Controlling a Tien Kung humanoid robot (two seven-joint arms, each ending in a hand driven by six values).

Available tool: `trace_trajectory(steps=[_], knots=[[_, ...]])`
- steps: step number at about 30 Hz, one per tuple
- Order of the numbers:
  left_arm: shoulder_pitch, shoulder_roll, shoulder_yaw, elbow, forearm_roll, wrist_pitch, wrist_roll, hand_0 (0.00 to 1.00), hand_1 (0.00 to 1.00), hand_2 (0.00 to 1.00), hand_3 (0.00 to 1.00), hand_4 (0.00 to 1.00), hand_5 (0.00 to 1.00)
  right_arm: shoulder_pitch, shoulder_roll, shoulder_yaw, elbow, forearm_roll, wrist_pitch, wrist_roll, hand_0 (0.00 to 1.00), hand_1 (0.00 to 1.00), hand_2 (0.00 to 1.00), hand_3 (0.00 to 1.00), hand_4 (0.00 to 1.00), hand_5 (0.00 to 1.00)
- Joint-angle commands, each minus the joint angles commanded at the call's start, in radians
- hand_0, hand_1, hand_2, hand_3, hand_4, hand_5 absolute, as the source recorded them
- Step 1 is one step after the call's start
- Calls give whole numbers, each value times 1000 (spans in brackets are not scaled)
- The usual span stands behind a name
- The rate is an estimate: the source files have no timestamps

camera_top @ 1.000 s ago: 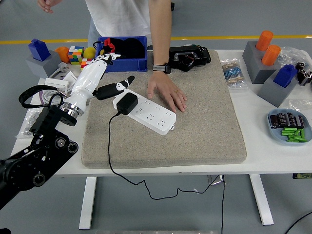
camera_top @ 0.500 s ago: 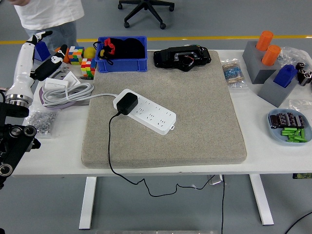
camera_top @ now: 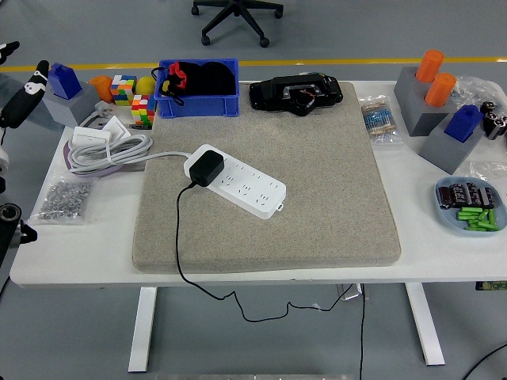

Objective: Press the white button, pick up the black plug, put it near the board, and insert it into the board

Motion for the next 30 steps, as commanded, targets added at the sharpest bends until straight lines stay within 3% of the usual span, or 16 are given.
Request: trace_trajectory(steps=[9, 30], knots=[[51, 2, -7, -22, 1, -10, 8, 933, 922, 866, 792, 773, 578, 4, 7, 16, -5, -8, 0, -1, 636, 572, 589, 545, 631, 311], [65, 6, -19, -44, 4, -23, 19, 924, 919, 863, 789, 773, 550, 3, 13, 33, -7, -18, 2, -6, 639, 572, 592, 543, 640, 321]])
